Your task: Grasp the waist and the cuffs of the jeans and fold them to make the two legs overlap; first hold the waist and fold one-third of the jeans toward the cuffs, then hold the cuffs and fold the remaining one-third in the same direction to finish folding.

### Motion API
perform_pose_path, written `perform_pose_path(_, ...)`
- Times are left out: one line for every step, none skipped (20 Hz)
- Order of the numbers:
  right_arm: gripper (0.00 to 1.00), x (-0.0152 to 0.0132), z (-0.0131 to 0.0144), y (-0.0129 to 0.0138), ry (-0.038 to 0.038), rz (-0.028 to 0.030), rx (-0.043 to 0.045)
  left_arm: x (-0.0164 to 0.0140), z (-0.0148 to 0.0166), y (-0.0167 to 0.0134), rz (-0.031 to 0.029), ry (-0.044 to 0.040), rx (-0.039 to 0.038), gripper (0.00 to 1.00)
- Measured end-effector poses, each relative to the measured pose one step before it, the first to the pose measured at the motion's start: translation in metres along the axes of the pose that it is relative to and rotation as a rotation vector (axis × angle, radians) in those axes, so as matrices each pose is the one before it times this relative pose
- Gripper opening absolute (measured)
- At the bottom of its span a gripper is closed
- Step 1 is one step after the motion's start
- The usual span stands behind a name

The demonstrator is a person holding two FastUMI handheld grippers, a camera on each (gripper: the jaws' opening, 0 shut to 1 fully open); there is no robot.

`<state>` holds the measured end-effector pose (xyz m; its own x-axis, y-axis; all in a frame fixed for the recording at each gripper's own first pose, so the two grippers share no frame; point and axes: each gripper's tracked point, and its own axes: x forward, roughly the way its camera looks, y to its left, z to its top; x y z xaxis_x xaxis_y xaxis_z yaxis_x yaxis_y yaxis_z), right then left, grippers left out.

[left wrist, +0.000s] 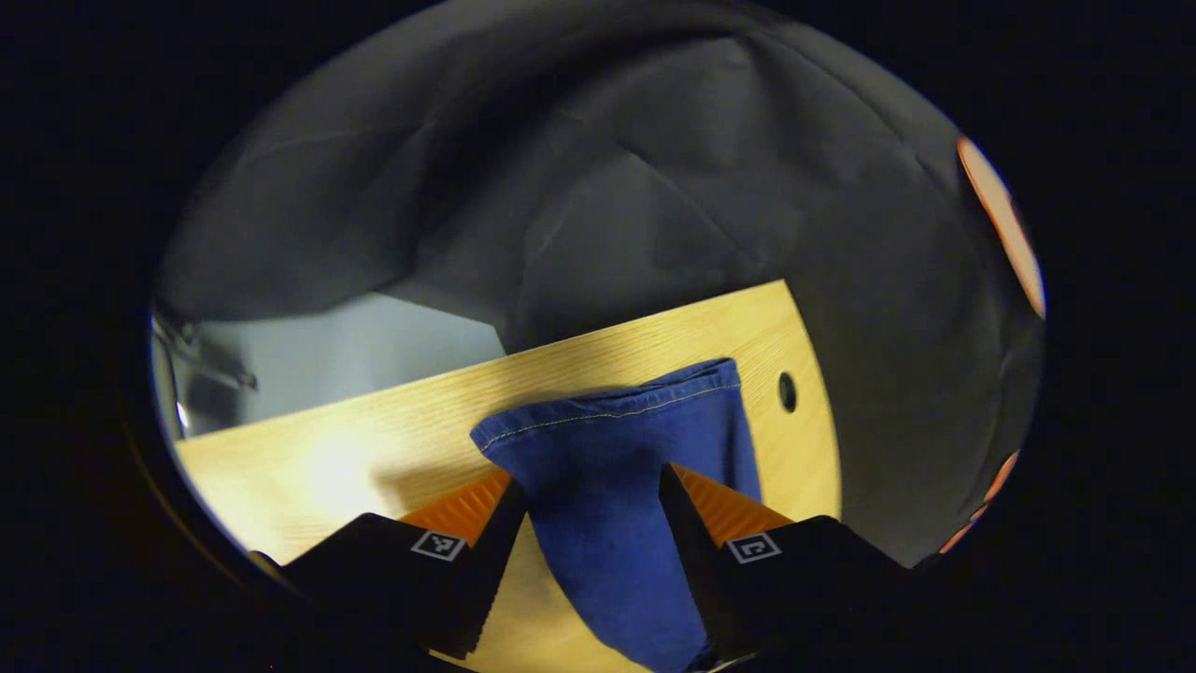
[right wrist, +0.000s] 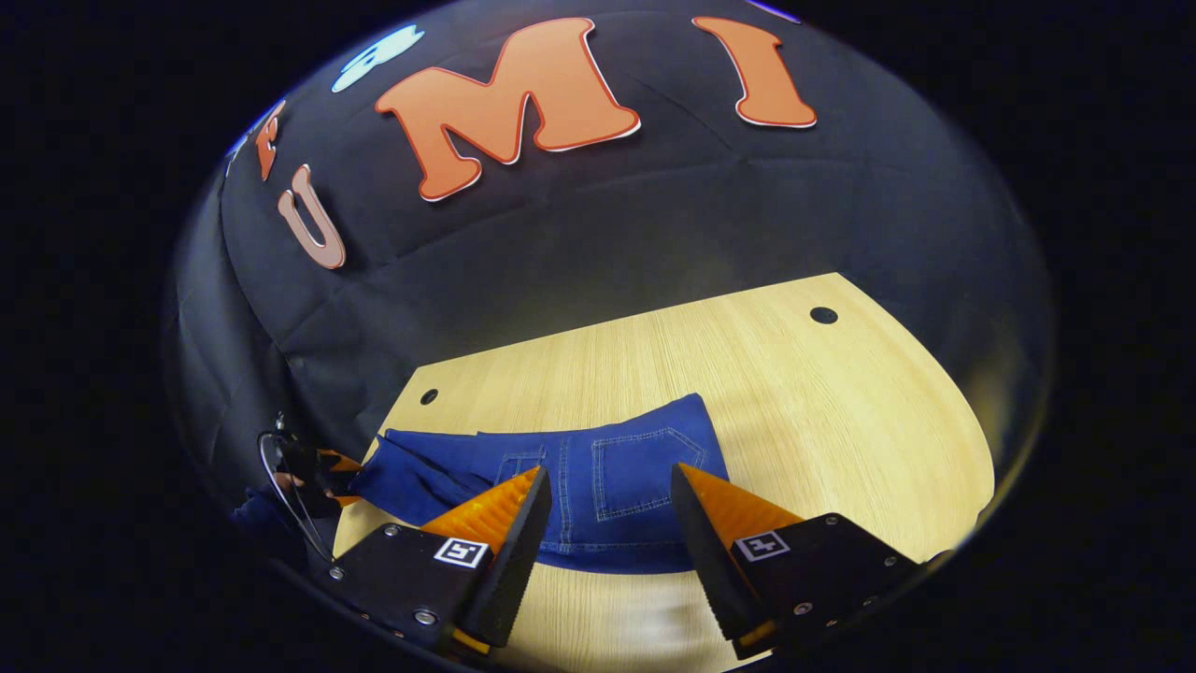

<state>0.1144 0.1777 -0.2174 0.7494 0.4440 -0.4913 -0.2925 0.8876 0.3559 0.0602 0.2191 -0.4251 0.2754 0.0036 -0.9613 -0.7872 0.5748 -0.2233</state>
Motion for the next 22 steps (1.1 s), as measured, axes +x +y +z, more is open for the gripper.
perform_pose_path(0.81,-0.00074,-0.00185,-0.00119,0.00414,-0.00334,-0.00763,0.00133,-0.00050,0.00366,0.06558,0.01143,0.09169,0.75)
perform_pose_path(0.81,0.00017,-0.00140,-0.00430,0.00392,-0.01287,-0.00784,0.00229,-0.00083,0.00689,0.07041,0.01700,0.09489,0.74)
perform_pose_path(0.81,-0.00019,-0.00096,-0.00167,0.00275,-0.00290,0.00251,0.00216,-0.00065,0.00934,0.08115,0.01822,0.09148,0.73)
perform_pose_path(0.81,-0.00078,-0.00045,-0.00331,0.00062,-0.00704,0.01267,-0.00184,0.00257,0.00230,0.02463,0.00221,0.07123,0.72)
perform_pose_path(0.81,-0.00056,0.00009,-0.00183,-0.00206,0.00098,0.01997,0.00225,0.00321,0.00424,-0.00887,-0.02441,0.00827,0.61)
perform_pose_path(0.81,0.00022,-0.00097,-0.00192,-0.00148,-0.00283,0.02049,-0.00104,0.00107,0.00648,0.00606,-0.00046,-0.00298,0.50)
perform_pose_path(0.81,-0.00029,0.00039,-0.00395,-0.00299,-0.00504,0.01460,-0.00084,0.00203,-0.01243,0.00287,0.00741,0.01212,0.39)
perform_pose_path(0.81,0.00178,-0.00126,-0.00294,0.00302,-0.00785,0.01151,-0.00259,-0.00267,0.00047,-0.03373,0.00914,-0.00807,0.39)
perform_pose_path(0.81,0.00038,0.00010,-0.00399,-0.00406,-0.00756,0.00865,0.01711,0.00001,0.00192,-0.02670,-0.02134,-0.02539,0.34)
perform_pose_path(0.81,0.00019,0.00050,-0.00148,0.00035,0.00104,0.00959,-0.01455,-0.00152,-0.00571,-0.02381,0.02059,0.00029,0.10)
perform_pose_path(0.81,0.00012,0.00002,-0.00180,0.00011,-0.00493,0.00807,0.00654,0.00050,-0.00008,-0.01965,-0.01130,0.01053,0.09)
perform_pose_path(0.81,-0.00005,0.00161,0.00133,-0.00343,0.00497,0.00457,-0.00692,-0.00198,0.00199,-0.01833,0.00949,0.02339,0.10)
perform_pose_path(0.81,0.00095,0.00007,0.00125,0.00075,0.00123,0.00085,-0.00496,0.00411,0.00172,-0.02047,-0.02488,0.02560,0.04)
perform_pose_path(0.81,0.00193,0.00035,0.00189,-0.00087,0.00470,0.00234,0.00338,0.00129,-0.00214,-0.02907,-0.02480,-0.03655,0.03)
perform_pose_path(0.81,0.00173,0.00028,0.00116,0.00399,0.00111,0.00023,-0.00148,-0.00141,0.00227,-0.00816,-0.01311,-0.01901,0.01)
perform_pose_path(0.81,-0.00035,0.00126,-0.00052,-0.00323,-0.00129,0.00292,-0.00378,0.00288,-0.00331,-0.02068,-0.03248,-0.01313,0.00)
perform_pose_path(0.81,-0.00076,0.00023,0.00033,-0.00112,0.00508,-0.00161,-0.00417,0.00000,-0.00024,-0.01442,-0.02353,0.03140,0.00)
perform_pose_path(0.81,-0.00059,0.00055,-0.00131,0.00033,-0.00297,-0.00683,-0.00554,0.00460,-0.00081,-0.01139,-0.03386,0.02417,0.00)
perform_pose_path(0.81,0.00105,0.00080,-0.00044,-0.00094,0.00041,-0.00502,-0.00600,0.00769,-0.00730,-0.02059,-0.04712,0.01631,0.00)
perform_pose_path(0.81,-0.00029,0.00142,-0.00215,-0.00119,-0.00371,-0.00059,-0.00861,0.00312,-0.00234,-0.01154,-0.03007,0.00447,0.00)
perform_pose_path(0.81,0.00103,0.00273,0.00166,-0.00275,0.00558,0.00247,-0.00814,0.00569,-0.00632,-0.02335,-0.03578,0.00306,0.00)
perform_pose_path(0.81,0.00010,0.00159,-0.00016,-0.00280,0.00266,0.00031,-0.00820,0.00564,-0.00147,-0.00677,-0.01977,0.01211,0.00)
